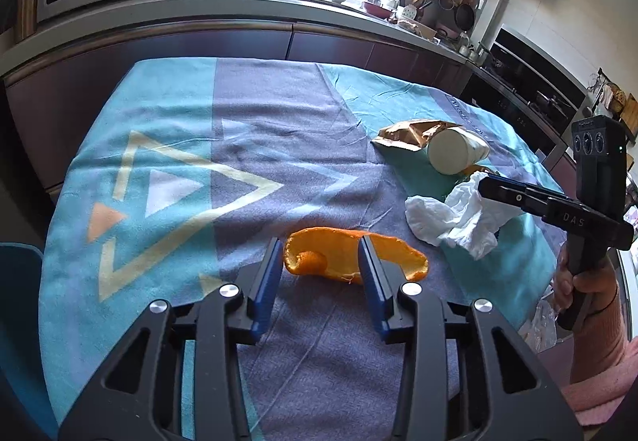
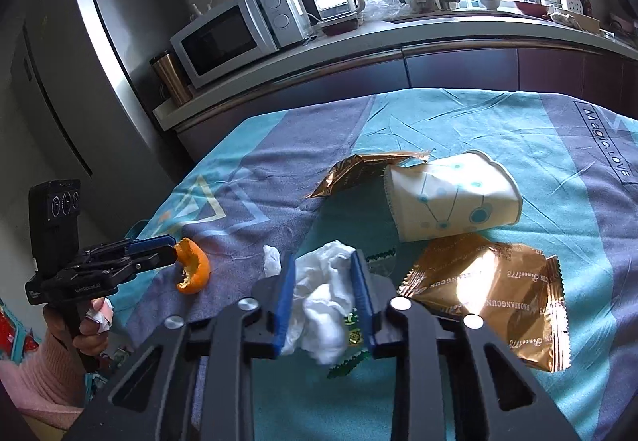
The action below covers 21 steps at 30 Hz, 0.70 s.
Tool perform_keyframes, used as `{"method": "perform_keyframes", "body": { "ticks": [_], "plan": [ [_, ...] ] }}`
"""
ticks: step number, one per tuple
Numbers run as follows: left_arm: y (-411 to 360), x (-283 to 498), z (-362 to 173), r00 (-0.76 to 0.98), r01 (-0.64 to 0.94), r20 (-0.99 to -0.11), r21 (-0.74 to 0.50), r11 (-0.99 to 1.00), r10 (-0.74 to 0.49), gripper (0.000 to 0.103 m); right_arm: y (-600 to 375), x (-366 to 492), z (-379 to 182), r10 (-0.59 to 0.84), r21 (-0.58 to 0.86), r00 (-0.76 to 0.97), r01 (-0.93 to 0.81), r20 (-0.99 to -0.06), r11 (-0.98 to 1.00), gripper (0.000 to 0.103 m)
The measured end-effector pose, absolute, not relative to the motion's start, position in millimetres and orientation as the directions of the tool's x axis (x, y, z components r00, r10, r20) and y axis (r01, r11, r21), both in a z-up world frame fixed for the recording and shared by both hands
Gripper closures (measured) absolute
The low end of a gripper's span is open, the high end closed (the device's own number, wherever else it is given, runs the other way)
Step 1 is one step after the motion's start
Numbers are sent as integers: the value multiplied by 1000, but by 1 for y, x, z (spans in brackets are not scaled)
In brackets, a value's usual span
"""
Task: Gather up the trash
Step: 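Grasp the orange peel with the left tool while the right tool grasps the white tissue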
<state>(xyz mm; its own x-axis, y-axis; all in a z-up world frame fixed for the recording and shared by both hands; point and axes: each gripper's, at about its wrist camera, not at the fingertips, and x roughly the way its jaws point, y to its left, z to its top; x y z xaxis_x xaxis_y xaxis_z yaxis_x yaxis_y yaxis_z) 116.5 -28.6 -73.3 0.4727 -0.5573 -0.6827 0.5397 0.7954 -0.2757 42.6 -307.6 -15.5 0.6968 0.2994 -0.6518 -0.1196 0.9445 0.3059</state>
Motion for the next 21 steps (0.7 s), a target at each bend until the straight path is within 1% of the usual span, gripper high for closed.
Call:
{"method": "perform_keyframes", "body": {
  "ticks": [1,3,5,11,17,19,20,21],
  "plan": [
    [-29,117,-76,467,536,-688,-279,797,-555,65,-306,42,-14,304,306,698,-126,-648,944,94],
    [-27,118,-80,459,527,-695,-288,799,-553,65,-304,40,-11,307,302,703,-137,-641,944,94],
    [-25,118,-82,462,522,-695,-289,802,-551,65,-304,38,-7,323,316,708,-146,-628,937,97],
    [-22,119,-83,438,536,-683,-323,780,-584,62,-302,37,4,377,370,718,-177,-585,912,98],
    [-26,124,-88,412,534,-681,-358,766,-606,62,-296,39,9,414,404,719,-200,-558,892,98],
    [-27,127,-88,411,528,-681,-364,767,-606,68,-292,41,11,418,405,720,-206,-553,891,98],
    [-28,127,-88,410,523,-686,-362,771,-601,80,-290,42,11,425,411,720,-211,-549,887,98],
    [-28,127,-89,411,517,-691,-361,776,-595,84,-289,42,12,429,414,720,-214,-545,885,98]
  ]
}}
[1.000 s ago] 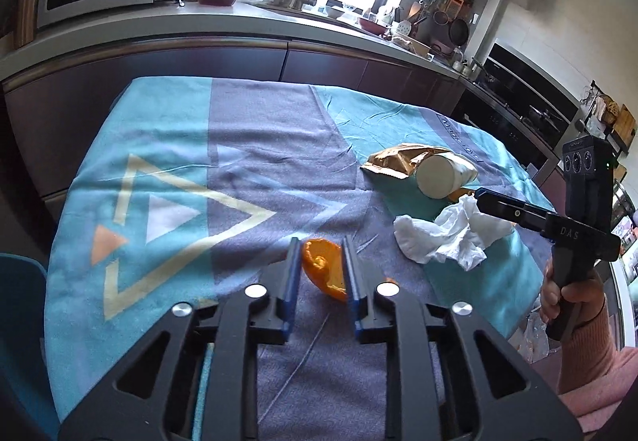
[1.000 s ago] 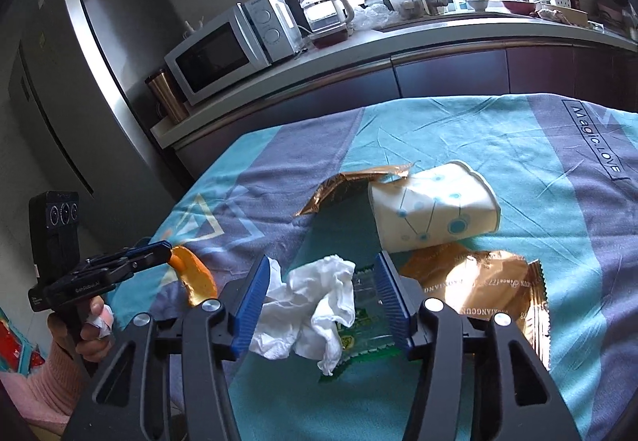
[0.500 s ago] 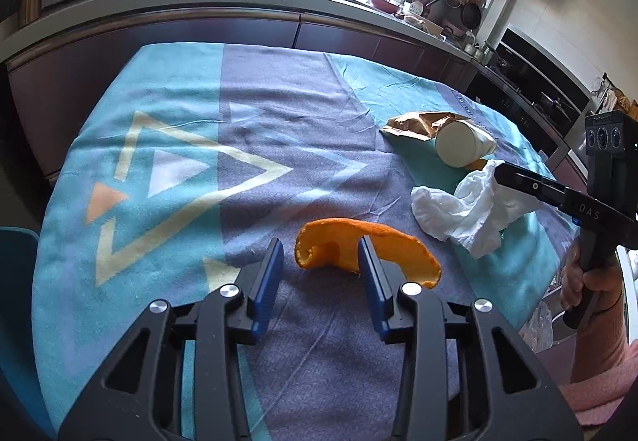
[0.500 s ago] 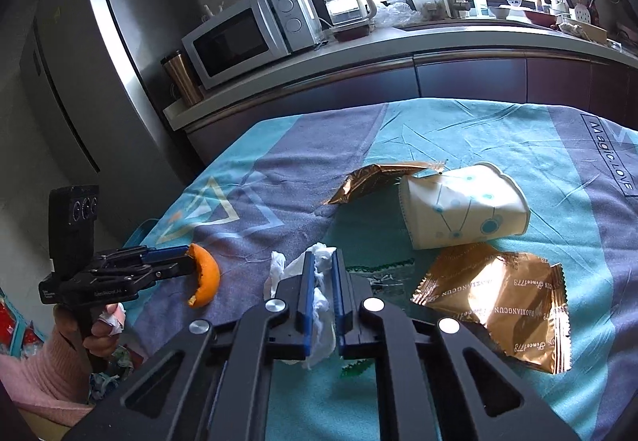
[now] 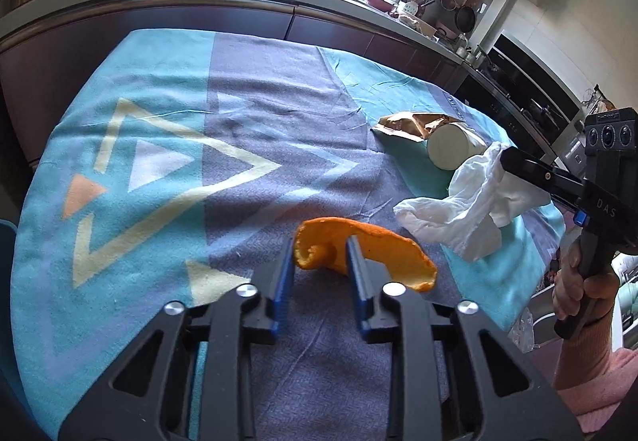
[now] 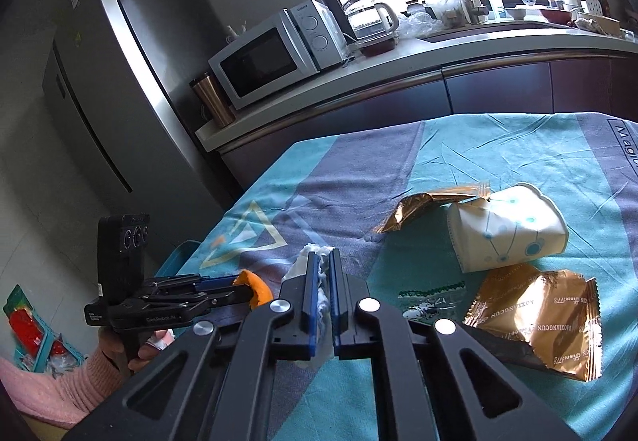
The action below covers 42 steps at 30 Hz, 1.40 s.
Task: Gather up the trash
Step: 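Grasp the orange peel with the left tool while the right tool grasps the white tissue, then carry peel and tissue to the teal bin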
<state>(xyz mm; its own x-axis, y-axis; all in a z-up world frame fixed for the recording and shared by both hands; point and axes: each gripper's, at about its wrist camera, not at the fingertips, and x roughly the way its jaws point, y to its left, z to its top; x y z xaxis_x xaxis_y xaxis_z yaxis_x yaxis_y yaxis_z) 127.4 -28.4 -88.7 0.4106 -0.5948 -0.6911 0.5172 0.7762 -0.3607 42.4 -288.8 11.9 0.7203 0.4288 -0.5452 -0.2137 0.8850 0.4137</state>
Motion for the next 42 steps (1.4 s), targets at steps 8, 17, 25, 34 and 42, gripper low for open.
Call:
{"method": "perform_keyframes", "body": {
  "ticks": [8,17,25,34,42],
  "plan": [
    [-20,113,-75,469,503,-666,-338,795,-580,92,-277,46,18,455,423,718,-243,-527,873,99],
    [2,95,-49,543,492,-622,-308,814,-564,92,-268,46,24,482,437,716,-270,-505,858,99],
    [28,79,-34,591,459,-603,-295,838,-536,92,-250,53,28,512,444,701,-302,-497,844,99],
    [61,66,-24,643,407,-588,-282,869,-492,92,-221,65,31,561,451,669,-357,-488,818,99],
    [88,57,-15,681,367,-575,-267,891,-453,92,-193,74,30,608,457,630,-411,-484,789,99]
  ]
}}
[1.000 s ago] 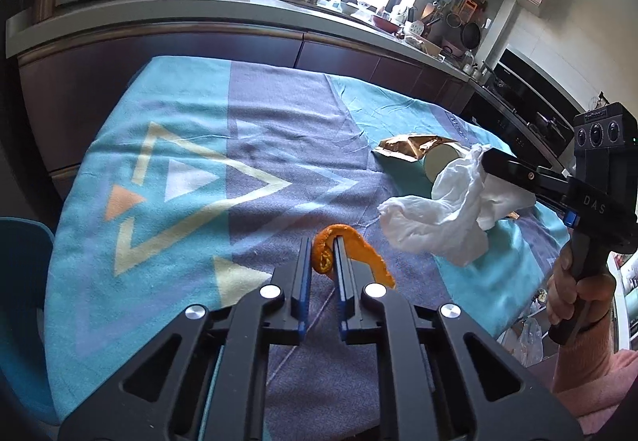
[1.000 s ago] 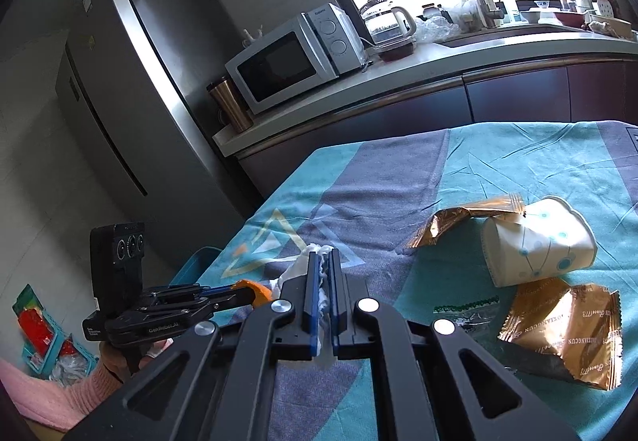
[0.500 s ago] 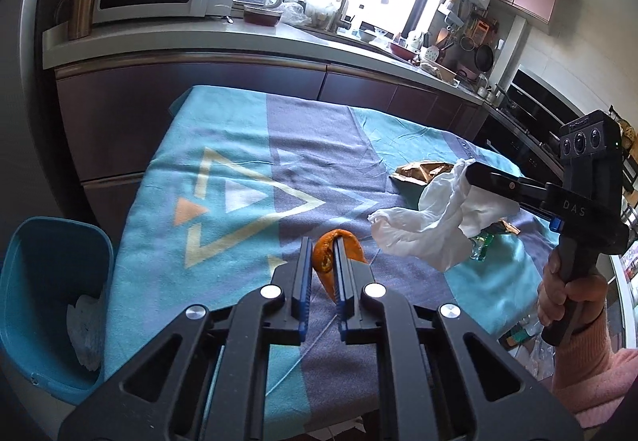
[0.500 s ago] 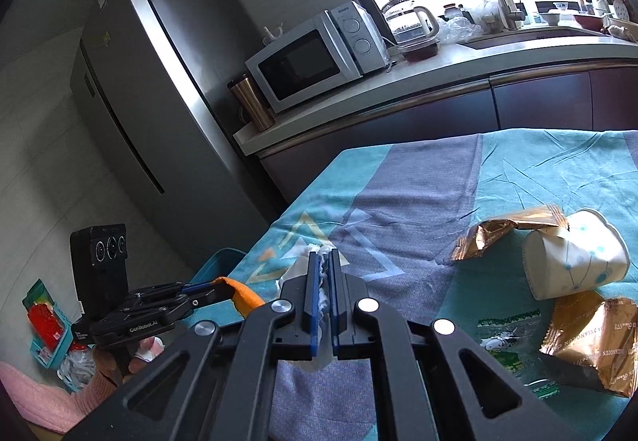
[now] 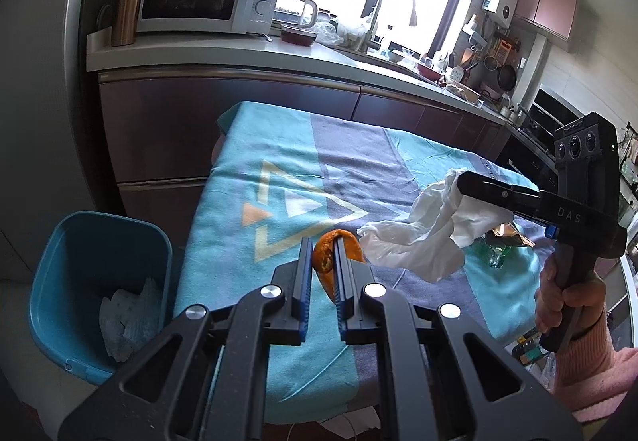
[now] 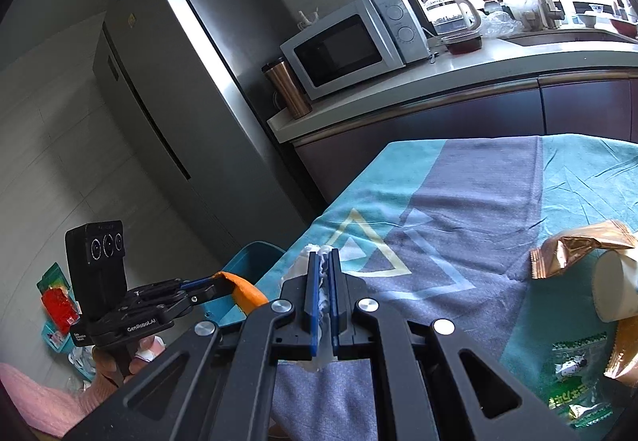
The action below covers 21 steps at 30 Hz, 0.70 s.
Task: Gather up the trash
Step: 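Carry peel and tissue to the teal bin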
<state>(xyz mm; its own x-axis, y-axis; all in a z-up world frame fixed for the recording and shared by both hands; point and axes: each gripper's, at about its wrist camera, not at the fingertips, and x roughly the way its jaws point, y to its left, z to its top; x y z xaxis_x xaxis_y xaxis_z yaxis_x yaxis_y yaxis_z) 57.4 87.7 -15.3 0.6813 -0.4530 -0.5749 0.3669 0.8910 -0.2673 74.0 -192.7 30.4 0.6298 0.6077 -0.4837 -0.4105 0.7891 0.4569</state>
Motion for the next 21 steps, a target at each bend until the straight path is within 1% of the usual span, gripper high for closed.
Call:
{"method": "perform_keyframes", "body": {
  "ticks": [9,21],
  "plan": [
    [116,50,-5,726,307,-563,-250,918,-395,92,-161,87,32,652,464,585,-461,-483,757,99],
    [175,40,3,791,173,-543,-243,955,-281,92,-113,107,32,714,477,515,-532,-474,700,99]
  ]
}}
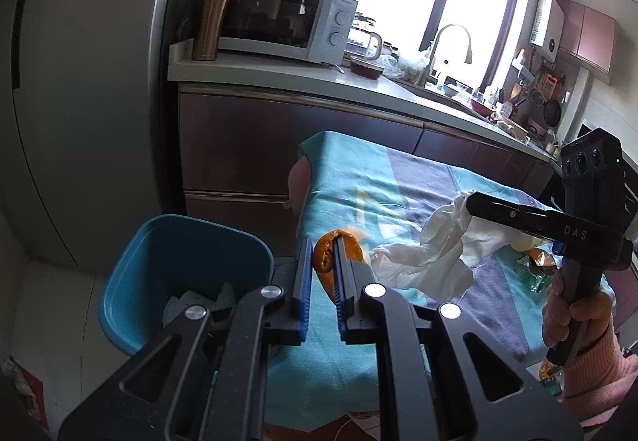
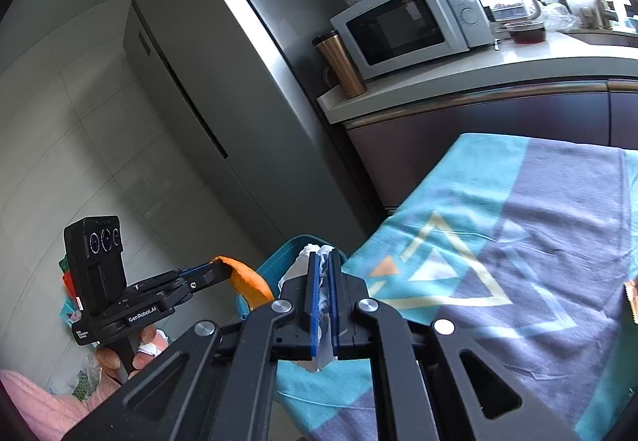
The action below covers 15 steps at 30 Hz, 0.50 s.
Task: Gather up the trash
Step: 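Carry peel and tissue to the teal bin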
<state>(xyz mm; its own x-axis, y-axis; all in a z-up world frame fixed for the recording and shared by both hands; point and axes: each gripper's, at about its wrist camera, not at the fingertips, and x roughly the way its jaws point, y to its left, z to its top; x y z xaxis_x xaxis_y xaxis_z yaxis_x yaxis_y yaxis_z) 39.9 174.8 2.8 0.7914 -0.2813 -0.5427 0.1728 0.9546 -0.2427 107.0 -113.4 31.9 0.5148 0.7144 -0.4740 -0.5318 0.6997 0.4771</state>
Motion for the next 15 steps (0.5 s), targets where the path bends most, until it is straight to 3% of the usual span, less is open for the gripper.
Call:
{"method": "perform_keyframes", "body": {
  "ticks": [15],
  "plan": [
    [223,35,-1,817,61,-547,-236,970,-185,92,-51,133,25,750,467,440,-593,-495,656,99]
  ]
}}
